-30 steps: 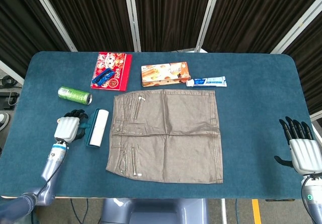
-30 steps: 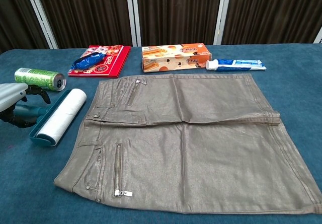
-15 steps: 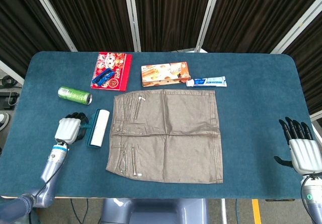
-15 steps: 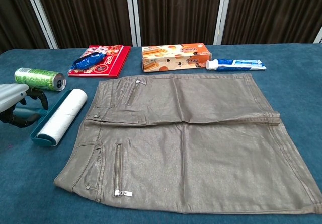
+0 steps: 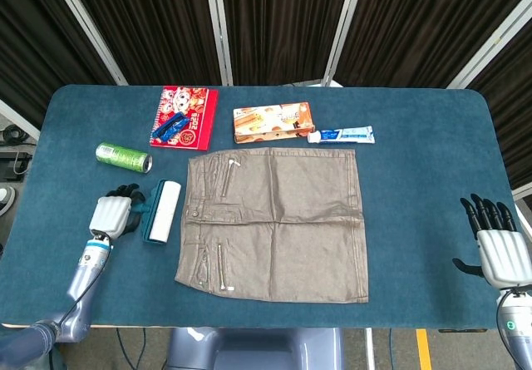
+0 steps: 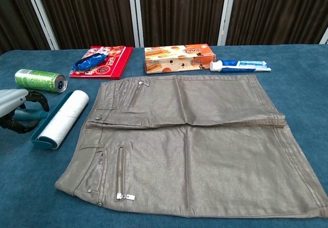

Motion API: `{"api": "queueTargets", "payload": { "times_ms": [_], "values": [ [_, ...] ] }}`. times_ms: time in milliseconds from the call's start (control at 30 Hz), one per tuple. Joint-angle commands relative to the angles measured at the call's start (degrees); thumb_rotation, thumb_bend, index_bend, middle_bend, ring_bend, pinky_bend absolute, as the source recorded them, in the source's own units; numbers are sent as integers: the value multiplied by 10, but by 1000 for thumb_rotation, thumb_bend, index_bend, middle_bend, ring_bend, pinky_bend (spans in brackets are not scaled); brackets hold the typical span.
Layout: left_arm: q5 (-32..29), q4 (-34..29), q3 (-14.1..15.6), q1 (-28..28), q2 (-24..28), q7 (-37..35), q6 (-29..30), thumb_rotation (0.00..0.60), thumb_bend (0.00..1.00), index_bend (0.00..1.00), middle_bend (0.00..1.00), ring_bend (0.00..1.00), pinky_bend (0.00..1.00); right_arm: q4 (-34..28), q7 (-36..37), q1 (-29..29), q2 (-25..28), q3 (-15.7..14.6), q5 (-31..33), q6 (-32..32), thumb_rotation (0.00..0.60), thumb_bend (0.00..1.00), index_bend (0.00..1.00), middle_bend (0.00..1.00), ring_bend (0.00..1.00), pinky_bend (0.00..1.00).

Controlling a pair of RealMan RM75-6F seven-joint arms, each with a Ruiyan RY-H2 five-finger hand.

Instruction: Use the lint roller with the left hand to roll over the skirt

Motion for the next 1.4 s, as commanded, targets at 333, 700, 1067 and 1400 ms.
{"api": "queueTargets", "payload": {
  "times_ms": [333,700,1067,1400],
  "values": [
    [12,3,1,0,-4,-7,19,600,624,581,419,365,411,2,5,1,0,0,2,-3,600,0,0,0,0,0],
    [19,-128,-13,-27,70,62,16,600,791,610,438,383,426,2,7,3,0,1,7,-8,600,0,0,0,0,0],
    [-56,-280,-50,-137,118,272,-78,600,843,612,437,385,427,-5,5,5,5,3,16,-13,600,0,0,0,0,0],
    [-133,-324,-48,-242,92,410,-137,600,878,625,444,393,433,-8,12,5,12,8,32,-21,600,0,0,0,0,0]
  ]
}}
